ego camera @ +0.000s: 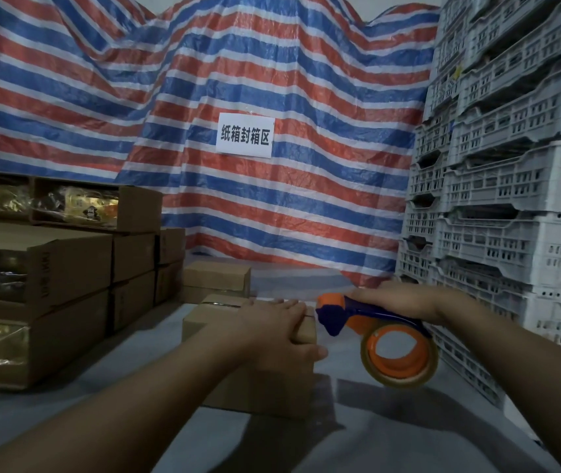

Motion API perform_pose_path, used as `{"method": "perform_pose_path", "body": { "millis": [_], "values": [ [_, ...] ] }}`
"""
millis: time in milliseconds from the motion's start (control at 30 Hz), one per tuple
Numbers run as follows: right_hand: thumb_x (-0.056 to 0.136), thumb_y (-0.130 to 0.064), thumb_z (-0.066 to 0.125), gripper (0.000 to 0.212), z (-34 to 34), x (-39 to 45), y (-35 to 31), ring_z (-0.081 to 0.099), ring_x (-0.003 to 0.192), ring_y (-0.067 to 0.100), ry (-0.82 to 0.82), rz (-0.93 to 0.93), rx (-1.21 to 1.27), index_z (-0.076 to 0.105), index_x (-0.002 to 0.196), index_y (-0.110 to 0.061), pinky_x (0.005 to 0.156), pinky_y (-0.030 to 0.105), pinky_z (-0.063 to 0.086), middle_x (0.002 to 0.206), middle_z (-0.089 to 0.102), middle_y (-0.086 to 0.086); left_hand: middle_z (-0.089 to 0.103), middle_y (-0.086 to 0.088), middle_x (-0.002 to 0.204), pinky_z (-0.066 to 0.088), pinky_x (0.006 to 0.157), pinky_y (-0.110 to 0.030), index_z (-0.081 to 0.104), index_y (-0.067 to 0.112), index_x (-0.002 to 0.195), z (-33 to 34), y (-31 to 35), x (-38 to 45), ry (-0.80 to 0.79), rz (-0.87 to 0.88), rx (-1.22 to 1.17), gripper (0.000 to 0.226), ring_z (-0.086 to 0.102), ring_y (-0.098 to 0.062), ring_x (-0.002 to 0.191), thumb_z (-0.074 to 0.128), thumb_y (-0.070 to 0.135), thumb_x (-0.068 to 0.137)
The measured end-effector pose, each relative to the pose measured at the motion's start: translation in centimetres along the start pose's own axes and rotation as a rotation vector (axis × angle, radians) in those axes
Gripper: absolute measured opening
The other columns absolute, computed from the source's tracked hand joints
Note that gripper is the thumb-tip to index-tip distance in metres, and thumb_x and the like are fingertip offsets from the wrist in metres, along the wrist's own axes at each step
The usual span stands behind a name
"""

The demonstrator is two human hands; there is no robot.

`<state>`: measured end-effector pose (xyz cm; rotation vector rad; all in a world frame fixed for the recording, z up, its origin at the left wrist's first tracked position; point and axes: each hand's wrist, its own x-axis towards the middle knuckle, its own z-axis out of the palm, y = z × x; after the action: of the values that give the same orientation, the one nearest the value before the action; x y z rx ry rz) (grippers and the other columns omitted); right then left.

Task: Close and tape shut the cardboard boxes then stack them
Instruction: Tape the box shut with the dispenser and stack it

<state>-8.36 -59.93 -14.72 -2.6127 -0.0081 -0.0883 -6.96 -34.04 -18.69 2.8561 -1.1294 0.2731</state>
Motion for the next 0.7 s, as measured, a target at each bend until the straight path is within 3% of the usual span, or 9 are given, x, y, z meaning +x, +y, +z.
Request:
{"method": "perform_pose_path", "body": {
  "millis": [100, 167, 233, 300, 333, 467, 567, 633, 700],
  "values": [
    [0.078, -0.081, 0.059, 0.068, -0.9, -0.9, 1.6, 0.074, 0.087, 0.020, 0.003, -0.034, 0.048, 0.068, 0.112, -0.023, 0.086, 0.036, 0.059, 0.097, 0.077, 0.002, 0.019, 0.001, 0.162, 0.016, 0.118, -0.049, 0.017, 0.028, 0.155, 0.2, 0.0, 0.2, 0.020, 0.004, 0.001, 0.083, 0.019, -0.019, 0.148, 0.039, 0.073, 0.089],
    [0.074, -0.082, 0.057, 0.063, -1.6, -2.1, 1.6, 0.072, 0.071, 0.007, -0.042, -0.016, 0.016, 0.070, 0.102, -0.028, 0.067, 0.019, 0.054, 0.082, 0.076, -0.008, 0.019, 0.002, 0.162, 0.017, 0.117, -0.048, 0.017, 0.029, 0.155, 0.5, -0.2, 0.1, 0.043, 0.010, 0.004, 0.082, 0.020, -0.020, 0.147, 0.039, 0.073, 0.089],
    [0.073, -0.085, 0.053, 0.055, -2.0, -2.9, 0.5, 0.068, 0.069, -0.004, -0.070, -0.019, -0.092, 0.070, 0.098, -0.039, 0.062, 0.010, 0.048, 0.079, 0.074, -0.020, 0.017, 0.003, 0.163, 0.016, 0.117, -0.049, 0.012, 0.032, 0.155, 0.7, -0.2, 0.0, 0.053, 0.021, 0.004, 0.082, 0.019, -0.020, 0.148, 0.037, 0.074, 0.089],
    [0.077, -0.088, 0.049, 0.051, -2.0, -2.6, -1.4, 0.065, 0.083, -0.002, -0.061, -0.014, -0.338, 0.063, 0.104, -0.047, 0.076, 0.017, 0.047, 0.094, 0.070, -0.021, 0.016, 0.005, 0.163, 0.017, 0.116, -0.050, 0.009, 0.036, 0.154, 0.8, -0.3, 0.1, 0.051, 0.029, 0.010, 0.080, 0.019, -0.021, 0.148, 0.037, 0.074, 0.089],
    [0.080, -0.086, 0.047, 0.053, -1.8, -2.3, -2.7, 0.063, 0.086, 0.004, -0.048, 0.024, -0.485, 0.060, 0.103, -0.039, 0.077, 0.025, 0.046, 0.099, 0.066, -0.015, 0.017, 0.004, 0.163, 0.018, 0.116, -0.050, 0.009, 0.037, 0.154, 0.7, -0.2, 0.2, 0.045, 0.033, 0.023, 0.079, 0.019, -0.021, 0.147, 0.036, 0.074, 0.090],
    [0.087, -0.076, 0.047, 0.052, -0.4, -1.6, -8.3, 0.060, 0.075, 0.015, -0.012, 0.106, -0.966, 0.056, 0.085, -0.025, 0.062, 0.031, 0.043, 0.087, 0.063, -0.001, 0.017, 0.004, 0.163, 0.019, 0.115, -0.052, 0.013, 0.038, 0.154, 0.6, 0.0, 0.3, 0.026, 0.026, 0.064, 0.077, 0.020, -0.022, 0.147, 0.034, 0.075, 0.089],
    [0.090, -0.062, 0.055, 0.041, 2.0, -2.0, -9.5, 0.052, 0.073, 0.018, -0.031, 0.114, -1.431, 0.059, 0.099, -0.023, 0.055, 0.032, 0.035, 0.089, 0.057, 0.000, 0.015, 0.005, 0.163, 0.018, 0.116, -0.052, 0.013, 0.040, 0.153, 0.9, -0.1, 0.1, 0.040, 0.027, 0.042, 0.077, 0.019, -0.023, 0.148, 0.034, 0.076, 0.089],
    [0.094, -0.061, 0.050, 0.043, 3.4, -2.2, -7.7, 0.050, 0.075, 0.018, -0.026, 0.125, -1.435, 0.058, 0.110, -0.022, 0.065, 0.034, 0.037, 0.084, 0.051, 0.000, 0.019, 0.004, 0.162, 0.021, 0.115, -0.052, 0.014, 0.040, 0.153, 1.0, -0.2, 0.0, 0.058, 0.039, 0.037, 0.076, 0.022, -0.024, 0.147, 0.035, 0.075, 0.089],
    [0.097, -0.065, 0.043, 0.046, 4.0, -2.9, -5.4, 0.050, 0.076, 0.019, 0.142, 0.071, -1.308, 0.056, 0.094, -0.021, 0.069, 0.033, 0.039, 0.077, 0.046, -0.001, 0.020, 0.004, 0.162, 0.022, 0.114, -0.053, 0.012, 0.042, 0.152, 1.1, -0.2, -0.1, 0.078, 0.045, 0.033, 0.074, 0.024, -0.025, 0.146, 0.035, 0.075, 0.089]
  ]
}}
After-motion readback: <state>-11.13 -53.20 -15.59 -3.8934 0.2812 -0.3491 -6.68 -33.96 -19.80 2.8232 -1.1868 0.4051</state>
